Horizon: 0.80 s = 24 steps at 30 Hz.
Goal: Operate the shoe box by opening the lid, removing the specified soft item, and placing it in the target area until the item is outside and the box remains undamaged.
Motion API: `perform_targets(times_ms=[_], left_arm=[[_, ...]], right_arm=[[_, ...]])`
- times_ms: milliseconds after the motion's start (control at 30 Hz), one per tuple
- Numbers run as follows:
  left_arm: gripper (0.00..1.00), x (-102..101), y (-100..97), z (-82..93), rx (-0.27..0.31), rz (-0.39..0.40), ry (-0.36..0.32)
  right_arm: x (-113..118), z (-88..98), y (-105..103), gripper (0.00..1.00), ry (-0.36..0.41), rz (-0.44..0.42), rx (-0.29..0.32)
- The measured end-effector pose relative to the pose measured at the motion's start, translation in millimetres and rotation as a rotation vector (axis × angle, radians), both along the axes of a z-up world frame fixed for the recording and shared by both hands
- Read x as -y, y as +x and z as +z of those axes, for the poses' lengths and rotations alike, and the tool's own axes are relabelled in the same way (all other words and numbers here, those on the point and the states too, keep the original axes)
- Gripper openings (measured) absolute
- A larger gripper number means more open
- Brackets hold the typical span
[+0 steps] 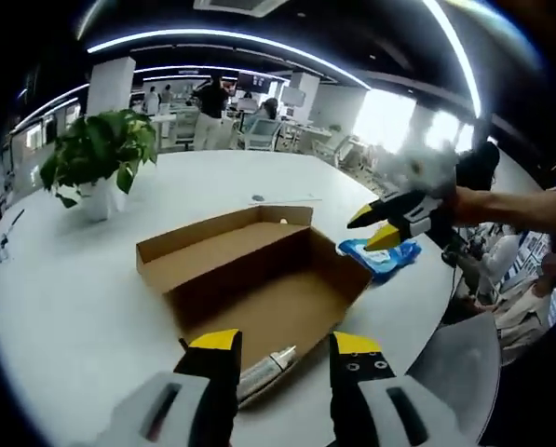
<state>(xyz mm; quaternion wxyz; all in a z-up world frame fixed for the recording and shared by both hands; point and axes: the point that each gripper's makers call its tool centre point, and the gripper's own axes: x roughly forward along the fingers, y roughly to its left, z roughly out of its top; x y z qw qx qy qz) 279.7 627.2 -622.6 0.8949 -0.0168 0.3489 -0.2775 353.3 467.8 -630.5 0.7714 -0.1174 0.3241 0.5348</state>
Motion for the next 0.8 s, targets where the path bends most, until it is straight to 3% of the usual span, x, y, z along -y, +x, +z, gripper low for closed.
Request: perform_targets(times_ms=[267, 567, 800], left_arm=[[0.38, -7.3, 20.1, -19.3, -0.010, -0.061, 0.074], [0.38, -6.8, 30.9, -61.5, -0.092, -0.167, 0.146], [0.39, 0.4, 29.2, -83.5, -0.150, -0.263, 0.169]], right_arm=[[8.0, 8.9, -8.8, 0.33, 0.019, -0.020, 0.011], [19.8, 11.1, -28.8, 0.32, 0.033, -0.051, 0.016], [28.3, 13.0, -51.0, 0.32, 0.062, -0.088, 0.012]])
